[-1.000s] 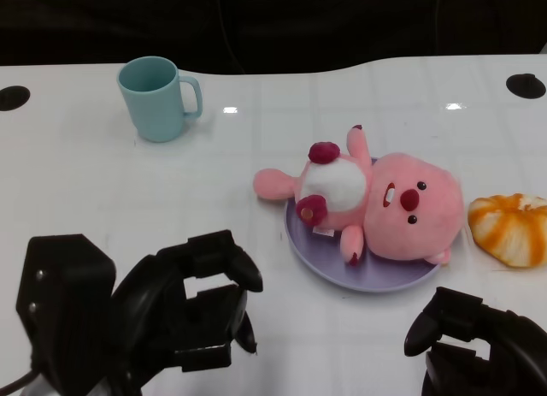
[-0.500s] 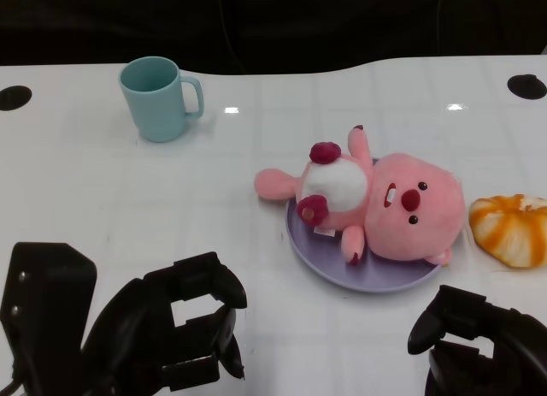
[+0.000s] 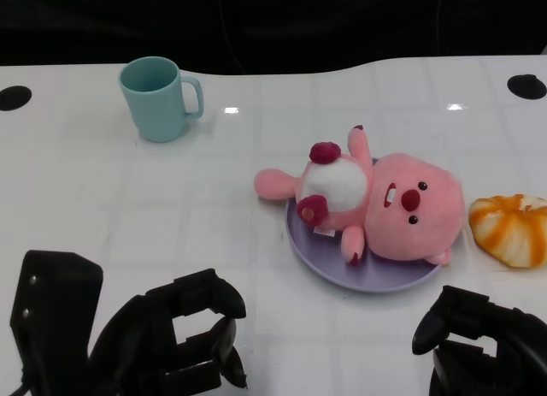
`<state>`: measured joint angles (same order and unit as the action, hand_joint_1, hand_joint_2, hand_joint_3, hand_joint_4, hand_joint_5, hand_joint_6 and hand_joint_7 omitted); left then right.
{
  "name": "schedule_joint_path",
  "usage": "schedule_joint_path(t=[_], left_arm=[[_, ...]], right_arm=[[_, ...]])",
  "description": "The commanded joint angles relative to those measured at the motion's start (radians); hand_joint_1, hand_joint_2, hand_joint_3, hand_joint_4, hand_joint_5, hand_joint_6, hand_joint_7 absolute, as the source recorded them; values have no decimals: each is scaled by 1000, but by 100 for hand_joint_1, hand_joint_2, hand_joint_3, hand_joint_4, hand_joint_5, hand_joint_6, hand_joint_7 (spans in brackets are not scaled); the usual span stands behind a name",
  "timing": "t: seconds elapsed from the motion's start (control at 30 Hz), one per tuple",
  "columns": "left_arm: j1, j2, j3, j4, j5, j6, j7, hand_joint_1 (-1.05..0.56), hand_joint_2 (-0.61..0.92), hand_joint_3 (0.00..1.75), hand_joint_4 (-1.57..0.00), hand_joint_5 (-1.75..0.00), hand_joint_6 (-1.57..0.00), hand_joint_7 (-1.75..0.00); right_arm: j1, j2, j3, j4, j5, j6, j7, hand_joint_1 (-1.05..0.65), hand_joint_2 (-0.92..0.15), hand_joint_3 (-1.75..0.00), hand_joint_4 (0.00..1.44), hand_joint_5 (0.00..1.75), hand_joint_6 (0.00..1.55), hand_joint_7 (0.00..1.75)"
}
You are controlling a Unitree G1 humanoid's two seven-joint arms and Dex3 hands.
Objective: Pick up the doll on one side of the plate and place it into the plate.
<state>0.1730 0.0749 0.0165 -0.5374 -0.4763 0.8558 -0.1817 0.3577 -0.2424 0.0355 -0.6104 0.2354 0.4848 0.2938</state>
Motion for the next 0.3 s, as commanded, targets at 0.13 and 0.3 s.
schedule_joint_path(t=[0.13, 0.3], left_arm=[[-1, 22, 12, 10, -13, -7, -11, -11, 69, 107, -74, -175, -70, -157], [-6, 8, 25, 14, -30, 4, 0, -12, 69, 105, -76, -175, -73, -155]], right_arm=[[-2, -7, -17, 0, 11, -10, 3, -6, -67, -118, 64, 175, 50, 157], [-5, -11, -17, 2, 4, -12, 3, -6, -68, -118, 64, 175, 50, 158]])
